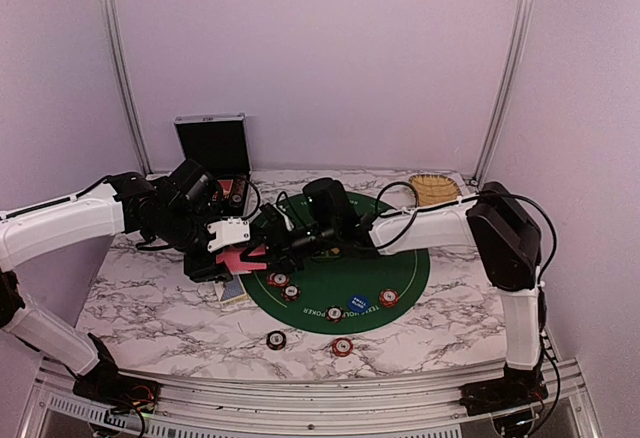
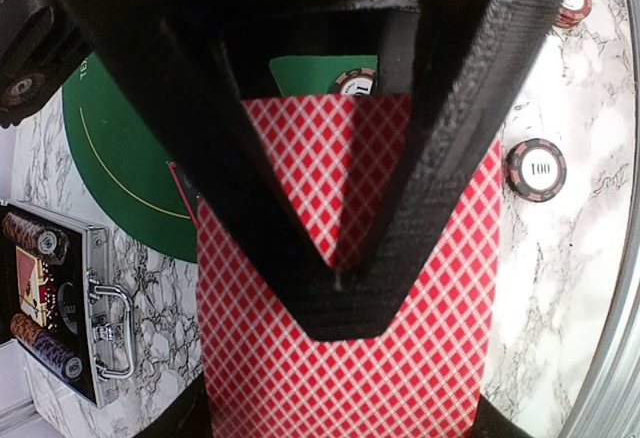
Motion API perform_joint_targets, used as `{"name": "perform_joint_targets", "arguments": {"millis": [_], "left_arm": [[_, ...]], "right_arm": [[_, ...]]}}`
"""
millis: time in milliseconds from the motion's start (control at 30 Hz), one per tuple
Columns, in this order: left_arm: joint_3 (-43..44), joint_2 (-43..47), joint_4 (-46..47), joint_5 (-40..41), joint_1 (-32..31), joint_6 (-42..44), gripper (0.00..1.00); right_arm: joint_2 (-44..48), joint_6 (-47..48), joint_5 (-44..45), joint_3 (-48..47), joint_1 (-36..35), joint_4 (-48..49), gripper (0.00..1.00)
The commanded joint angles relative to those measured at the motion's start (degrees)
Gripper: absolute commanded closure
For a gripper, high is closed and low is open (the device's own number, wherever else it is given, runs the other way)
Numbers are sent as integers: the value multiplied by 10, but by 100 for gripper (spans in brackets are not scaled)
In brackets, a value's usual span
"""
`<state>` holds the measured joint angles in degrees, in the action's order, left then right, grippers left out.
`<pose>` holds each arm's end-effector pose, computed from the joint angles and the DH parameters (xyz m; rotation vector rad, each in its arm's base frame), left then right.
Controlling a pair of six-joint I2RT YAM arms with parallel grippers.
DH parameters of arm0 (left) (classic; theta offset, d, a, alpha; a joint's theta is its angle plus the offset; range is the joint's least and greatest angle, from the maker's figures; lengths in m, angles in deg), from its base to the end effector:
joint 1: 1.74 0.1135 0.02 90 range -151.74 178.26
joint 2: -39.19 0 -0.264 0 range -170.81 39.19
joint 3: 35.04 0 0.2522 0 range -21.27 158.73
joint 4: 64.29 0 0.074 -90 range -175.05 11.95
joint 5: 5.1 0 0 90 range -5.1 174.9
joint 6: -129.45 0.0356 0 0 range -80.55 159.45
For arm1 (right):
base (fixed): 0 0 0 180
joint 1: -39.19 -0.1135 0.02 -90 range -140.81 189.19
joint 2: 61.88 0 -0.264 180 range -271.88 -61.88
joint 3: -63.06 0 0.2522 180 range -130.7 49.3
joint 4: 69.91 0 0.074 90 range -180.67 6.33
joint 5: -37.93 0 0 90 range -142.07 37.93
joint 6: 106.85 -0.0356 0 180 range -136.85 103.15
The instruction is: Distribute texas hold em gaming equipment
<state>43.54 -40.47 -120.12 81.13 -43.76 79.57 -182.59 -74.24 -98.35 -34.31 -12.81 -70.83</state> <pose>0.2098 -0.1922 0.2767 1.7031 1.9163 -0.0970 0.2730 0.3912 0.2000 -0.5486 2.4258 1.8563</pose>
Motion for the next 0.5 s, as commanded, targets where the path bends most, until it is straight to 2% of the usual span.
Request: {"name": "perform_joint_targets", "arguments": {"millis": [0, 200, 467], "left_arm": [[4, 25, 14, 4, -3, 3, 100], [4, 21, 14, 10, -2, 4, 100], [3, 23, 14, 18, -1, 6, 100]], "right_arm": [[30, 10, 14, 13, 10, -25, 61], [54, 9, 30, 32, 17, -31, 68], [76, 9, 35, 46, 24, -38, 83]]}}
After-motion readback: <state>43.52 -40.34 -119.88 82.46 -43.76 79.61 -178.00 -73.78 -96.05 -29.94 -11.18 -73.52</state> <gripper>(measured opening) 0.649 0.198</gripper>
